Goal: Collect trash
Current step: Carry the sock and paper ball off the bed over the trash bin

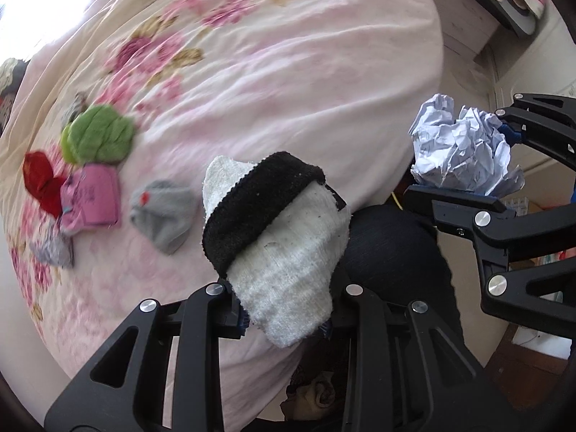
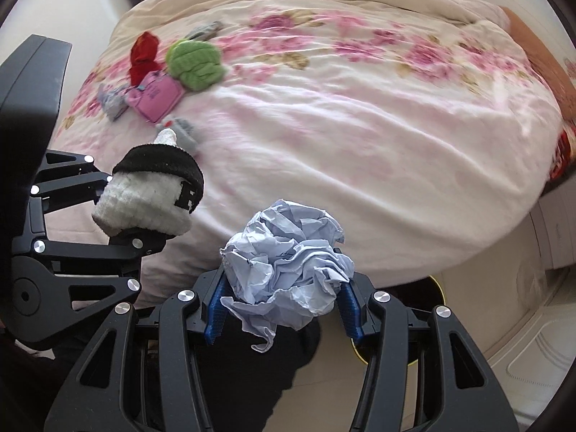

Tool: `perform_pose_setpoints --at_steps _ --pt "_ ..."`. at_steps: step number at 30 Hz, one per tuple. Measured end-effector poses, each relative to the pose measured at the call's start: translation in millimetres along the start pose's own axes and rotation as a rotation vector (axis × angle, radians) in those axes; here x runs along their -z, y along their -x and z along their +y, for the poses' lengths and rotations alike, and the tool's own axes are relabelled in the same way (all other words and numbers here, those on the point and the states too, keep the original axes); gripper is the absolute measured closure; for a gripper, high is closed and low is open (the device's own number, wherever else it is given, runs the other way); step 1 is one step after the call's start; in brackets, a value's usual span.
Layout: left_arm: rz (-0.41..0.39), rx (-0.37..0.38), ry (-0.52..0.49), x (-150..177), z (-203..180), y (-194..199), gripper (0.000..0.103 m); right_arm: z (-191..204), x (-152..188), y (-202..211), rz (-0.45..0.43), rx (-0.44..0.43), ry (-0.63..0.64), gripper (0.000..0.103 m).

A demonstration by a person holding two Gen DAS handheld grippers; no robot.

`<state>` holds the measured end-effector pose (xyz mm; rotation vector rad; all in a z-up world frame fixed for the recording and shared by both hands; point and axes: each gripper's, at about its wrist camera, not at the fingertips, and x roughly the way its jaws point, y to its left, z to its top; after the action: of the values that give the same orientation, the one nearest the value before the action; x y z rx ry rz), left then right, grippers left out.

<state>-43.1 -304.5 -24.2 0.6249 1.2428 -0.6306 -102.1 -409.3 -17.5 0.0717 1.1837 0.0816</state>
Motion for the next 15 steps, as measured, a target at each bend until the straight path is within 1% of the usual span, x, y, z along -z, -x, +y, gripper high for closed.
perform_pose_setpoints --at_steps 5,11,15 --pt "0.001 0.007 -0.056 -17.4 -29.0 -3.5 0.074 -32.8 15.5 7.8 -0.014 0.016 -0.081 0.055" --pt "0.010 0.012 -0.147 -34.6 -72.2 -9.4 0.074 -73.1 39.5 20.9 -0.035 0.037 -0.180 0.055" --pt "0.023 0.037 -0.195 -45.5 -99.1 -18.4 0.074 -100.5 56.5 30.6 -0.048 0.067 -0.239 0.055"
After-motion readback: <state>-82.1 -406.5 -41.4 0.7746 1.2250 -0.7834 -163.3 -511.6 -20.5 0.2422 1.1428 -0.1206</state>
